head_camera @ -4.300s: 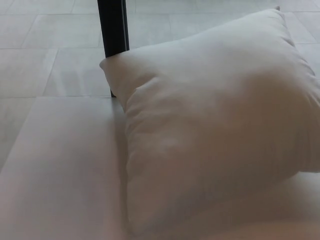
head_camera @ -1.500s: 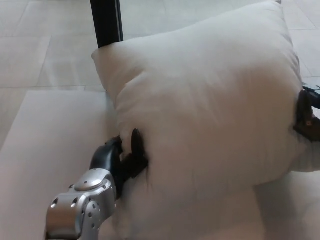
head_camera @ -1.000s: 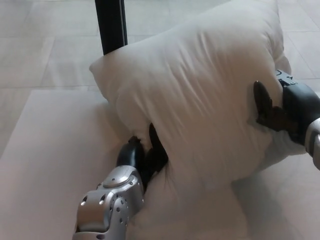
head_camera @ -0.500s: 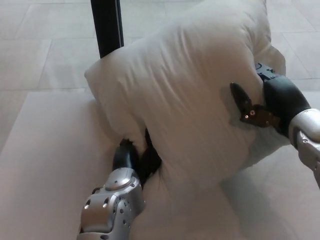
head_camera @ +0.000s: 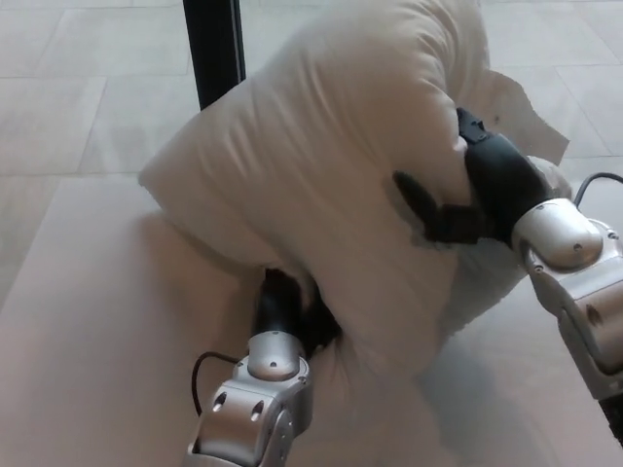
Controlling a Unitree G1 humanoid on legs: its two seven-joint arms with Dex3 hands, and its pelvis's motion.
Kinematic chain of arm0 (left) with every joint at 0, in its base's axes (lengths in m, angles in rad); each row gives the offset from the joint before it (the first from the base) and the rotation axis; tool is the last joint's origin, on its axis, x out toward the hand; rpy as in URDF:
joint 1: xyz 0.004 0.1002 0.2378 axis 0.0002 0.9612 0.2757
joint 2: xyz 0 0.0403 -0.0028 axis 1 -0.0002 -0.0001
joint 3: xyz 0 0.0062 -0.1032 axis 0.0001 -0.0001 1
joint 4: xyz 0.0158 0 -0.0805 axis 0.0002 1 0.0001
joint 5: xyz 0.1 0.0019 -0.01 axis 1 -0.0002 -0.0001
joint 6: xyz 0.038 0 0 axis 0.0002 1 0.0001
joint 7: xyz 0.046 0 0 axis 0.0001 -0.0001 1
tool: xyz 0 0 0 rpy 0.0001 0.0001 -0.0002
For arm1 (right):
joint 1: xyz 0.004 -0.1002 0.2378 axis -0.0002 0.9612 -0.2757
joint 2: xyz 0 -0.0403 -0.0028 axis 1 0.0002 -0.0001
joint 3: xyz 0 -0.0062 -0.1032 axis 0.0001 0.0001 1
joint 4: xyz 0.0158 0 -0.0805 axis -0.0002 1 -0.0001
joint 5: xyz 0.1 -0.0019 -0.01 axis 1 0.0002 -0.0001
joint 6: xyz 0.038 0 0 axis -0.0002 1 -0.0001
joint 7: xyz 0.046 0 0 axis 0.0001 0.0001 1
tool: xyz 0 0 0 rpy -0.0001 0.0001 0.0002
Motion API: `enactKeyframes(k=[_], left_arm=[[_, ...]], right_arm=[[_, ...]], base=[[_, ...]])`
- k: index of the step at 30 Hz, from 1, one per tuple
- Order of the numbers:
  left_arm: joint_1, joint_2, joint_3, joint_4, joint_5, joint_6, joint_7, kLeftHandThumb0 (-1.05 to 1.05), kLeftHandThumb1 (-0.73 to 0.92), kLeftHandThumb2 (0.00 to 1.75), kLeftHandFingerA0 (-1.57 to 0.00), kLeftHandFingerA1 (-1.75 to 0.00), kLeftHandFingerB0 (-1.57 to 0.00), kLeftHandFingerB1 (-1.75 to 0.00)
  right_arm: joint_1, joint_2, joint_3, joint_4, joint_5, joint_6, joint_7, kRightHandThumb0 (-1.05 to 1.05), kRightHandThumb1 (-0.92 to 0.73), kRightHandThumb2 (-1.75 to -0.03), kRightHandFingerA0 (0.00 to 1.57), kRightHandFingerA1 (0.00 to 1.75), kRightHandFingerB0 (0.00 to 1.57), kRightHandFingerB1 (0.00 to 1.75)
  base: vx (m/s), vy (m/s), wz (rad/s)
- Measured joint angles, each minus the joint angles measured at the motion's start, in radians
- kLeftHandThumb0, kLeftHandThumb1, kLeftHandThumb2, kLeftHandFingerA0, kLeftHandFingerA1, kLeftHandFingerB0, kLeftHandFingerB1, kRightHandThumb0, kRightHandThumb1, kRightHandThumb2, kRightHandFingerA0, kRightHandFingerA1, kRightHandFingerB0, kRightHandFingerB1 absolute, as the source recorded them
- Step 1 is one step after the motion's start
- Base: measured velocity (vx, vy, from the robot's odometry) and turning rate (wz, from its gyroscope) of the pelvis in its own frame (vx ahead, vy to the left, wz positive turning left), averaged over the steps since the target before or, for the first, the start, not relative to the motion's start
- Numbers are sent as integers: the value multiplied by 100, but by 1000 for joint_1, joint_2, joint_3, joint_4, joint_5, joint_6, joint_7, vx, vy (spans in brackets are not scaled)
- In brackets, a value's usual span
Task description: The robot uses its left hand to press on the left side of the pillow kept in the middle of the desk and uses its right hand to lift up and the right side of the pillow and turn it over
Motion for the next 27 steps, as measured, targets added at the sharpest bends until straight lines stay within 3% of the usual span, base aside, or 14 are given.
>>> enactKeyframes(k=[1, 7, 8, 10, 11, 12, 14, 15, 17, 18, 22, 25, 26, 27], left_arm=[[3, -8, 2, 4, 1, -10, 5, -97, 62, 91, -19, -56, 0, 0], [18, -22, 9, 23, 2, -60, 21, -92, 58, 89, -9, -44, 0, 0], [19, -22, 9, 26, 2, -70, 22, -82, 57, 87, -5, -39, 0, 0], [21, -22, 9, 31, 2, -83, 24, -73, 70, 63, -4, -48, 0, 0], [22, -21, 9, 34, 2, -89, 24, -98, 56, 87, -10, -50, 0, 0], [23, -21, 9, 37, 2, -95, 24, -73, 69, 60, -6, -49, 0, 0], [27, -19, 9, 42, 2, -107, 25, -97, 58, 88, -10, -54, 0, 0], [30, -18, 9, 44, 2, -112, 25, -100, 57, 89, -9, -51, 0, 0], [37, -16, 9, 48, 1, -124, 25, -100, 59, 90, -17, -62, 0, 0], [38, -15, 9, 49, 1, -126, 25, -78, 67, 60, -19, -66, 0, 0], [42, -12, 9, 58, 1, -147, 25, -94, 58, 87, -15, -57, 0, 0], [44, -10, 9, 59, 1, -155, 26, -81, 56, 88, -15, -57, 0, -8], [45, -10, 9, 60, 1, -157, 26, -73, 64, 60, -15, -65, 0, 0], [45, -9, 9, 61, 0, -161, 27, -91, 54, 88, -8, -56, 0, -6]], right_arm=[[-1, 4, 7, 2, -9, -2, -4, -99, -73, -63, 72, 128, 10, 49], [1, 15, 56, 17, -67, -15, -26, -93, -69, -63, 69, 114, 10, 48], [3, 16, 65, 20, -76, -15, -31, -88, -65, -63, 68, 144, 13, 49], [5, 16, 75, 23, -92, -16, -39, -83, -61, -59, 76, 152, 18, 47], [6, 16, 80, 24, -102, -17, -42, -79, -54, -61, 73, 147, 22, 50], [6, 16, 86, 25, -112, -17, -45, -83, -54, -57, 76, 155, 24, 52], [7, 16, 98, 30, -127, -19, -50, -82, -43, -89, 95, 142, 24, 58], [7, 16, 103, 33, -135, -21, -51, -80, -51, -63, 81, 166, 32, 55], [7, 16, 113, 39, -152, -24, -53, -85, -46, -90, 90, 139, 27, 57], [7, 16, 114, 40, -155, -24, -53, -84, -47, -89, 87, 136, 27, 57], [4, 16, 131, 51, -186, -25, -54, -66, -54, -61, 67, 153, 37, 50], [0, 16, 141, 59, -202, -26, -54, -66, -58, -58, 52, 112, 40, 49], [-1, 16, 144, 61, -208, -27, -54, -65, -56, -58, 58, 124, 42, 48], [-2, 16, 147, 63, -216, -27, -54, -65, -55, -60, 62, 143, 41, 49]], base=[[0, 0, 0], [0, 0, 0], [0, 0, 0], [0, 0, 0], [0, 0, 0], [0, 0, 0], [0, 0, 0], [0, 0, 0], [0, 0, 0], [0, 0, 0], [0, 0, 0], [0, 0, 0], [0, 0, 0], [0, 0, 0]])
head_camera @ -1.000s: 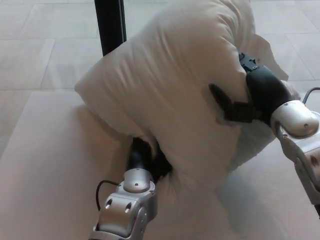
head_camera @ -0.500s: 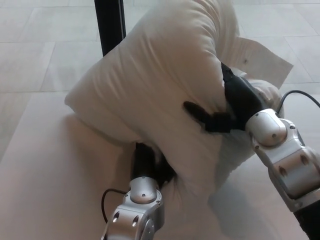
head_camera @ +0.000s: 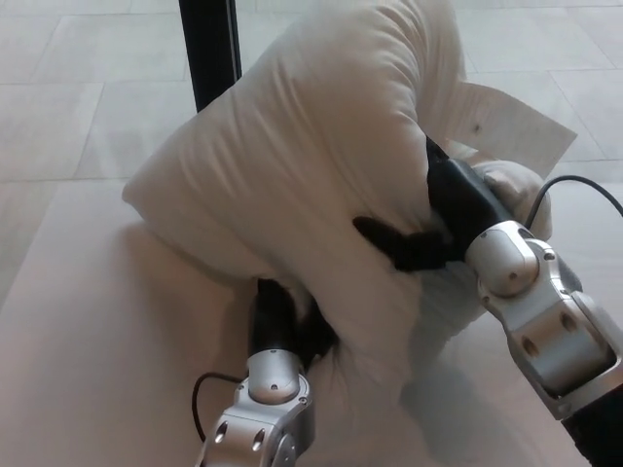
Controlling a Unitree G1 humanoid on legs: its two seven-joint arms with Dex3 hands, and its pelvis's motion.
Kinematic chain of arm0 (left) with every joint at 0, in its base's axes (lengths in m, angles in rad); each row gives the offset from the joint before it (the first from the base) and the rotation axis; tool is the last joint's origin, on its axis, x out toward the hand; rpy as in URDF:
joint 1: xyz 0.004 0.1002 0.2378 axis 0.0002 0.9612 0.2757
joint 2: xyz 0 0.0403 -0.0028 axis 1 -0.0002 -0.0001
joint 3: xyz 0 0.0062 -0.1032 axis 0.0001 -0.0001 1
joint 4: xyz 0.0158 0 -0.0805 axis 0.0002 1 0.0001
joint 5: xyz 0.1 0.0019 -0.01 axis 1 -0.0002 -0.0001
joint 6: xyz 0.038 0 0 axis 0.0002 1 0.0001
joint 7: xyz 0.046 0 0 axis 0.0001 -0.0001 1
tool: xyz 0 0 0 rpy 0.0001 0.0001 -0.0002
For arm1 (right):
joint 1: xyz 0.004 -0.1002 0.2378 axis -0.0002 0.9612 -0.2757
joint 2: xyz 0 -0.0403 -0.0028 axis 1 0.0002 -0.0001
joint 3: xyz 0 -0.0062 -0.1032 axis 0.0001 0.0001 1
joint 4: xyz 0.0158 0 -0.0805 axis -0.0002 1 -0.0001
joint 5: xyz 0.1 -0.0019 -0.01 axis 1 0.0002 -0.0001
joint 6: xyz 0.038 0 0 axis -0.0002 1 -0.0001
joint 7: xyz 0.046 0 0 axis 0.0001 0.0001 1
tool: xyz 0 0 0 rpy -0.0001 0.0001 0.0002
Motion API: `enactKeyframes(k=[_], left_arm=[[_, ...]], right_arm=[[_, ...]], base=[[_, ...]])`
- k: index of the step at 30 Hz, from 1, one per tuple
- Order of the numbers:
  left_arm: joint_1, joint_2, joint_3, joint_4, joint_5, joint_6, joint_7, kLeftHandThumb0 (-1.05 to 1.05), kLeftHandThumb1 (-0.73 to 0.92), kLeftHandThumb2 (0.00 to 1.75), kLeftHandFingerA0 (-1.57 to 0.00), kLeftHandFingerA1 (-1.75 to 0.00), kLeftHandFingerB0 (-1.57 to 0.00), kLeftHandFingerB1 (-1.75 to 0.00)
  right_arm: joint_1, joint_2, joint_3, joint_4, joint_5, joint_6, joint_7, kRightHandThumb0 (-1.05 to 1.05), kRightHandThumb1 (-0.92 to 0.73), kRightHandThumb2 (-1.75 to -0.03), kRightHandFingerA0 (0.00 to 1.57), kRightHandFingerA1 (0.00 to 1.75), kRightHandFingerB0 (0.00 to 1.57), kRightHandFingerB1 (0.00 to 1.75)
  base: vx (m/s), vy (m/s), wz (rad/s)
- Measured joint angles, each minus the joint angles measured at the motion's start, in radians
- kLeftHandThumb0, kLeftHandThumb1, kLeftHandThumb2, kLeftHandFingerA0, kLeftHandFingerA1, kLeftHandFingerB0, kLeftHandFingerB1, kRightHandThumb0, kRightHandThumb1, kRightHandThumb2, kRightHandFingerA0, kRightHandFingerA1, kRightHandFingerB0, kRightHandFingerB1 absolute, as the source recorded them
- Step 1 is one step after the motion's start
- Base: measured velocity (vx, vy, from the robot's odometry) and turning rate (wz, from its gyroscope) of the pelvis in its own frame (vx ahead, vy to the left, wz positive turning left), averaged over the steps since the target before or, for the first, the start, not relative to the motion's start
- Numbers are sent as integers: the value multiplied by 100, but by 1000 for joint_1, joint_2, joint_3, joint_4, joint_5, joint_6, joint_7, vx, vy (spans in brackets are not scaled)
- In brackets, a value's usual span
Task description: The robot uses its left hand to press on the left side of the pillow kept in the middle of the desk and uses its right hand to lift up and the right side of the pillow and turn it over
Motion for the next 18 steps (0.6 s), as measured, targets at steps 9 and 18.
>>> enactKeyframes(k=[9, 18], left_arm=[[2, 1, 0, 14, -5, -26, 0, -94, 57, 88, -15, -59, 0, -1], [3, 23, -54, 8, 3, -40, 0, -98, 64, 95, -6, -27, 0, 0]], right_arm=[[0, 0, 15, 6, -47, 0, 0, -66, -56, -57, 76, 137, 41, 48], [25, 2, -10, -26, -55, 8, 0, -66, -59, -58, 39, 68, 37, 47]], base=[[0, 0, 0], [0, 0, 0]])
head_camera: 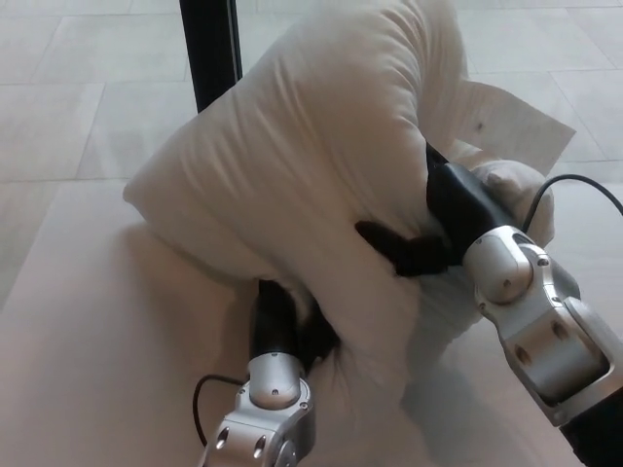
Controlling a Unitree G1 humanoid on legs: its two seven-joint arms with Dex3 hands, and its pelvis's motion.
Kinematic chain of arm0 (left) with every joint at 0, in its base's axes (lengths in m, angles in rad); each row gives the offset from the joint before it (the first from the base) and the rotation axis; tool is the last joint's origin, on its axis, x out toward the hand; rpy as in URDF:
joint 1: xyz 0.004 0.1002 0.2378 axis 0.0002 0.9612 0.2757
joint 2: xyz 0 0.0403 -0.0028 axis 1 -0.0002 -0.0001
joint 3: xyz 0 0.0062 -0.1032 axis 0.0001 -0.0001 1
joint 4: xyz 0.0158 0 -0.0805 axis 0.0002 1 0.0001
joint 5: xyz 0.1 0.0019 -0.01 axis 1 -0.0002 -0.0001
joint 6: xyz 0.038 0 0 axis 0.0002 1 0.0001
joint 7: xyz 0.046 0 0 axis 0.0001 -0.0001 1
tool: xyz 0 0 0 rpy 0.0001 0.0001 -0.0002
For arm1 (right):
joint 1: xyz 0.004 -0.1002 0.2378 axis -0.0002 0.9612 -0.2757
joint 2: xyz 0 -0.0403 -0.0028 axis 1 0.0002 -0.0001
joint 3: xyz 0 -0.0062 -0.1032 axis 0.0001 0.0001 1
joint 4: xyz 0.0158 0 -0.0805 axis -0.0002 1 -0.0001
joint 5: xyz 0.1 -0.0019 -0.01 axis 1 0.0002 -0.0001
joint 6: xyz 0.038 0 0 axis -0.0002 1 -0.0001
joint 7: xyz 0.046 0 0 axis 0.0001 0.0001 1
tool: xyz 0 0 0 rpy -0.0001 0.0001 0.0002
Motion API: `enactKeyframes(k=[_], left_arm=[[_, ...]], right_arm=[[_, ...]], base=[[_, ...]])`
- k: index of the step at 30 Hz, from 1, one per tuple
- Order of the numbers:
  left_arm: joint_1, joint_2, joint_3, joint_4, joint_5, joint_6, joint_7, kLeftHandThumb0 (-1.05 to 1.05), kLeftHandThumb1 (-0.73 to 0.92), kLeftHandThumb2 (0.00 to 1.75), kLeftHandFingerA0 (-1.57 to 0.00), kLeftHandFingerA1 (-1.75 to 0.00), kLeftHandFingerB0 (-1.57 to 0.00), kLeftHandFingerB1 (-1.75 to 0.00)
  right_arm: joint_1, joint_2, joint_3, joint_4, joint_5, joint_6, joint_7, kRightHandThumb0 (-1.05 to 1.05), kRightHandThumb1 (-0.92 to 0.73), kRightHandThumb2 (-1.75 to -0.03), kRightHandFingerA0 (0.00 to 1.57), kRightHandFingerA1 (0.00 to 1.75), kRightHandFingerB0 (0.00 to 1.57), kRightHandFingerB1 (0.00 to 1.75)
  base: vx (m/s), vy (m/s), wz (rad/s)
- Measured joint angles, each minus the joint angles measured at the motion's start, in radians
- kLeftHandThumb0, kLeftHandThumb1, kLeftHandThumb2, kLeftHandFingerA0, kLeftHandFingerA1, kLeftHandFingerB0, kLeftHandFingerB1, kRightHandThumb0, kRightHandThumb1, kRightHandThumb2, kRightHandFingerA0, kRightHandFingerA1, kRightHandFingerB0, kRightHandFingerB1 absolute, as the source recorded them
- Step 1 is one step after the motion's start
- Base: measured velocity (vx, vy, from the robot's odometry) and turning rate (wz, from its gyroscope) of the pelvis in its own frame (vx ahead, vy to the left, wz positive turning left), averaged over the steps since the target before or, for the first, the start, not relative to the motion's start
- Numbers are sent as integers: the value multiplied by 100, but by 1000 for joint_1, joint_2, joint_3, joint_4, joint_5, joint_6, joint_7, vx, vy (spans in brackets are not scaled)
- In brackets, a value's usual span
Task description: The robot uses its left hand to press on the left side of the pillow kept in the middle of the desk and uses its right hand to lift up and the right side of the pillow and turn it over
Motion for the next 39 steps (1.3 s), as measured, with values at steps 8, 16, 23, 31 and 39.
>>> enactKeyframes(k=[8, 16, 23, 31, 39], left_arm=[[72, 68, -60, -91, 10, -13, -25, -92, 60, 91, -26, -61, 0, 0], [174, 215, -39, -246, -29, -2, -139, -79, 57, 84, -24, -58, 0, 0], [242, 369, 70, -333, -85, 26, -248, -74, 70, 61, -22, -56, 0, -3], [306, 500, 253, -369, -170, 81, -365, -80, 55, 91, -19, -58, 0, -15], [346, 651, 473, -333, -252, 121, -483, -94, 55, 95, -30, -63, 0, -32]], right_arm=[[40, 9, -226, -59, 51, 16, 5, -59, -57, -57, 46, 46, 43, 34], [92, -46, -490, -85, 160, 41, 73, -59, -48, -85, 54, 61, 34, 47], [210, -133, -685, -102, 251, 62, 161, -51, -62, -59, 50, 46, 35, 32], [361, -218, -865, -118, 366, 79, 269, -58, -62, -59, 44, 47, 38, 32], [479, -349, -1038, -79, 450, 83, 348, -80, -67, -61, 30, 46, 35, 34]], base=[[0, 0, 0], [0, 0, 0], [0, 0, 0], [0, 0, 0], [0, 0, 0]])
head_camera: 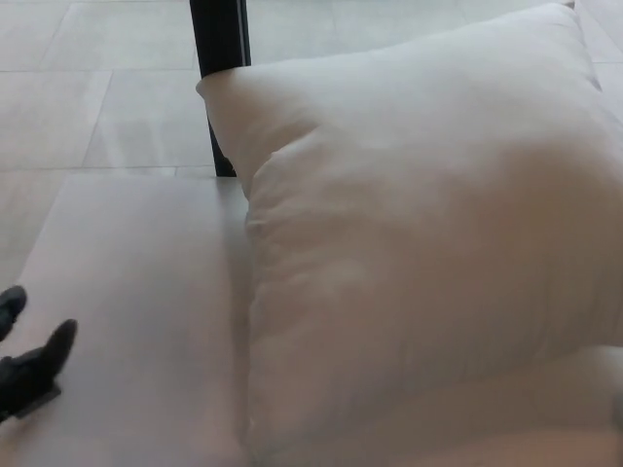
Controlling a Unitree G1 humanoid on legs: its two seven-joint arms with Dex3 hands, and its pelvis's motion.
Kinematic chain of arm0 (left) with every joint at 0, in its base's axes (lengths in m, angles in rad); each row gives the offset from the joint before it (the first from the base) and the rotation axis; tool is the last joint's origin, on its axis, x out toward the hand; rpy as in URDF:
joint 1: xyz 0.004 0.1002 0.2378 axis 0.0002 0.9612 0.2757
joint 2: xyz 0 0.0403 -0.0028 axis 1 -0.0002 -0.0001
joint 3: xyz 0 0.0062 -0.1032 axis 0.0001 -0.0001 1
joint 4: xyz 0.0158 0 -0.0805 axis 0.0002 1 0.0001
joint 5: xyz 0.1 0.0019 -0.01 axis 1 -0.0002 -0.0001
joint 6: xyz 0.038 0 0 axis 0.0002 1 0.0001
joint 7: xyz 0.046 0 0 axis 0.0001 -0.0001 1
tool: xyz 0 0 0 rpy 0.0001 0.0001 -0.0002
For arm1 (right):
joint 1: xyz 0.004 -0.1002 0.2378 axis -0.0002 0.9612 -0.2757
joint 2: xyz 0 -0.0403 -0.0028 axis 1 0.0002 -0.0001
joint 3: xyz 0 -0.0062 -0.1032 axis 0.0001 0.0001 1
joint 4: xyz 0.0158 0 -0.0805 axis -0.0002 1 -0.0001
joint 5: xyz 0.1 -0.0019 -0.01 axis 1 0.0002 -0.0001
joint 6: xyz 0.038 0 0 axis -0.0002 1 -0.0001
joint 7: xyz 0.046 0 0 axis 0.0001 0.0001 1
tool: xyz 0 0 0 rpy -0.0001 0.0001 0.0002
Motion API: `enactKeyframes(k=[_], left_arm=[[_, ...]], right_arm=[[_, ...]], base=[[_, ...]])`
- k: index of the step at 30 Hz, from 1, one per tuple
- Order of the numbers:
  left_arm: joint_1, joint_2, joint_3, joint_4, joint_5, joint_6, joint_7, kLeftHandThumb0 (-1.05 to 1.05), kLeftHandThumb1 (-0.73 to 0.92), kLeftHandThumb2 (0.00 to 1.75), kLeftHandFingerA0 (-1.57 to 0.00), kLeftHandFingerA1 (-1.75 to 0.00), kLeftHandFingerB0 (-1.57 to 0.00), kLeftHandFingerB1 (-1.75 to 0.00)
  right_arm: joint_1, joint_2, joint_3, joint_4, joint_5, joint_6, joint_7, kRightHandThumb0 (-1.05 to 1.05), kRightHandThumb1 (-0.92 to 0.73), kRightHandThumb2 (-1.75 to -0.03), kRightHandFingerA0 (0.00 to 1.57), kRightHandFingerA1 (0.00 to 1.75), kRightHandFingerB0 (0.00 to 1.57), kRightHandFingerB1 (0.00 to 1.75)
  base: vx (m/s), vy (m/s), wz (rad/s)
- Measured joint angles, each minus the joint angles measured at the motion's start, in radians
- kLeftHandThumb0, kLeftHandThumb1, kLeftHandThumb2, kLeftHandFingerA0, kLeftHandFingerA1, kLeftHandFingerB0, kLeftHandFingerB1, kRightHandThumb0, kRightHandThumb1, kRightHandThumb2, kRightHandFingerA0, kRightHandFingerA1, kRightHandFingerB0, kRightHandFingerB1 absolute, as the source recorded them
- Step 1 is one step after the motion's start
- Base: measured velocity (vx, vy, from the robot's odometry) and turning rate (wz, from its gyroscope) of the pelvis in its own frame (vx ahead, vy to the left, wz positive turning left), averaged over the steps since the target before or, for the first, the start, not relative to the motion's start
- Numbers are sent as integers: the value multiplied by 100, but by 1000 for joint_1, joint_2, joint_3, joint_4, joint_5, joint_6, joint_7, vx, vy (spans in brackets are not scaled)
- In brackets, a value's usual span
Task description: The robot uses its left hand to press on the left side of the pillow kept in the middle of the desk and uses its right hand to lift up and the right side of the pillow and turn it over
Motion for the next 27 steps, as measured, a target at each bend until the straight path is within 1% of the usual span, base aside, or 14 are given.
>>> enactKeyframes(k=[5, 6, 7, 8, 14, 15, 16, 17, 21, 22, 23, 25, 26, 27], left_arm=[[7, 95, 151, 75, -39, 2, -63, -100, 58, 57, -52, -70, -12, -93], [12, 112, 179, 90, -45, 1, -73, -100, 58, 57, -52, -70, -12, -93], [20, 133, 216, 113, -51, 0, -87, -100, 58, 57, -66, -67, -25, -98], [25, 146, 251, 130, -56, 0, -93, -105, 38, 87, -78, -72, -36, -104], [62, 180, 405, 193, -81, 1, -97, -105, 31, 81, -68, -122, -51, -175], [75, 185, 425, 215, -83, -2, -98, -105, 29, 77, -75, -120, -45, -162], [87, 189, 446, 243, -84, -5, -98, -105, 28, 77, -75, -124, -45, -169], [99, 192, 462, 268, -85, -8, -97, -105, 25, 72, -83, -116, -40, -175], [159, 189, 532, 409, -86, -40, -97, -105, 34, 67, -92, -112, -44, -175], [170, 187, 539, 427, -86, -47, -97, -105, 33, 68, -106, -107, -43, -175], [186, 181, 546, 450, -86, -55, -97, -105, 33, 68, -106, -107, -43, -175], [216, 162, 551, 493, -85, -74, -96, -105, 14, 81, -46, -175, -27, -175], [235, 148, 552, 516, -85, -85, -96, -30, -29, 70, -141, -131, -78, -105], [255, 134, 546, 539, -81, -93, -93, -30, -29, 70, -141, -131, -78, -105]], right_arm=[[24, -111, -159, 117, 57, 3, 31, -105, -74, -63, 17, 73, 15, 62], [33, -132, -187, 139, 64, 1, 34, -105, -65, -116, 2, 60, 2, 51], [47, -160, -225, 172, 73, -3, 40, -105, -73, -63, 15, 76, 18, 63], [59, -186, -255, 205, 79, -10, 43, -97, -55, -103, 13, 71, 17, 66], [138, -269, -377, 408, 94, -48, 41, -97, -83, -64, 0, 91, 0, 48], [159, -272, -394, 437, 96, -57, 38, -105, -69, -110, 1, 68, 0, 38], [181, -274, -411, 470, 98, -66, 36, -97, -80, -62, 19, 97, 0, 49], [199, -275, -425, 499, 99, -73, 31, -105, -60, -104, 86, 136, 0, 55], [275, -250, -500, 631, 109, -121, -14, -101, -77, -64, 92, 157, 0, 68], [283, -242, -511, 645, 109, -127, -24, -101, -82, -64, 25, 134, 0, 62], [293, -227, -527, 661, 110, -135, -39, -101, -82, -64, 25, 134, 0, 62], [304, -193, -556, 695, 116, -161, -66, -92, -64, -114, 59, 118, 0, 49], [309, -173, -567, 710, 118, -175, -79, -88, -61, -110, 56, 109, 0, 52], [317, -155, -573, 726, 120, -187, -90, -88, -61, -110, 56, 109, 0, 52]], base=[[0, 0, 0], [0, 0, 0], [0, 0, 0], [0, 0, 0], [0, 0, 0], [0, 0, 0], [0, 0, 0], [0, 0, 0], [0, 0, 0], [0, 0, 0], [0, 0, 0], [0, 0, 0], [0, 0, 0], [0, 0, 0]])
